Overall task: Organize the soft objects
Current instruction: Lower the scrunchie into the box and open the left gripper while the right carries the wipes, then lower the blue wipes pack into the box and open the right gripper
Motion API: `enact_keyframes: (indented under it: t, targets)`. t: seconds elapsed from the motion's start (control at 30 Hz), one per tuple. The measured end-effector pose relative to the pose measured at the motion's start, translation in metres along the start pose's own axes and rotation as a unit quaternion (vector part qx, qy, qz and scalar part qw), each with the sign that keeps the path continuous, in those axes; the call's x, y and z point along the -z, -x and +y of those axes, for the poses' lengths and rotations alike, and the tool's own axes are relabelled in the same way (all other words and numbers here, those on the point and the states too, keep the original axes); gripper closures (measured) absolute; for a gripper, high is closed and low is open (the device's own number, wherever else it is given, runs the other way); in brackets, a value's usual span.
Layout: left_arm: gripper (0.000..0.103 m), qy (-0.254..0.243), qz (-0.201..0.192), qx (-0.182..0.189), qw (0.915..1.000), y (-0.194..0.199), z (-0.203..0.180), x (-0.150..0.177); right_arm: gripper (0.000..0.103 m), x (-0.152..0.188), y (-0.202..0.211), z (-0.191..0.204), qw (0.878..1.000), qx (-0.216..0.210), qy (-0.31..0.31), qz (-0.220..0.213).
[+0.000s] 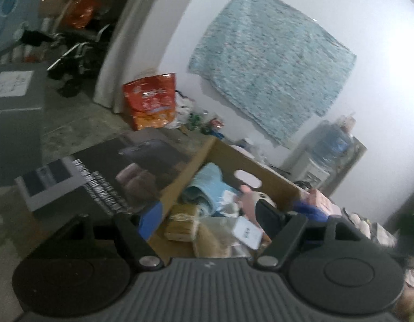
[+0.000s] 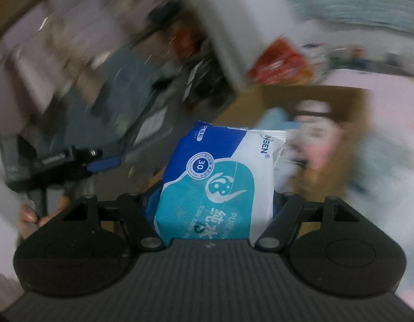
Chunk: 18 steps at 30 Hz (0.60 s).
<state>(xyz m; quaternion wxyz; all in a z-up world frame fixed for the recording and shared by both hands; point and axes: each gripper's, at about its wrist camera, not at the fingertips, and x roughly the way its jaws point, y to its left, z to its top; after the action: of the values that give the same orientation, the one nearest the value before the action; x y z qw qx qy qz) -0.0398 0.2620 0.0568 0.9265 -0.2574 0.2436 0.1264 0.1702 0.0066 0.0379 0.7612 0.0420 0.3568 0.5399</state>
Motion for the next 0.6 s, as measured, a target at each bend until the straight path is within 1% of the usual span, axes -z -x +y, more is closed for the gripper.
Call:
enact_keyframes:
  t: [0.13,0.27,0.33,0.4,0.43,0.6]
  targets:
    - [0.025,0.015,-0.001,-0.018,0.9997,0.007,0.018,0.000,0.033,-0.026,-0.092,0.022,0.995,-0.016,0.053,0.082]
    - [0.025,0.017,0.000,-0.032,0.9993,0.009,0.028,0.002,0.030,-0.023,-0.171,0.035,0.983,-0.011,0.096,0.157]
    - [0.025,0.017,0.005,-0.037,0.9992,0.007,0.030,0.002,0.029,-0.015,-0.199,0.031,0.978,0.000,0.080,0.195]
    - [0.025,0.018,0.009,-0.034,0.9992,0.006,0.032,0.004,0.027,-0.009,-0.213,0.023,0.976,-0.002,0.050,0.213]
    - [0.025,0.018,0.010,-0.031,0.9993,0.005,0.032,0.004,0.024,-0.009,-0.214,0.018,0.977,-0.008,0.038,0.211]
    - [0.025,0.005,0.017,-0.029,0.9994,-0.002,0.025,0.006,0.023,-0.017,-0.196,0.002,0.982,-0.031,-0.014,0.187]
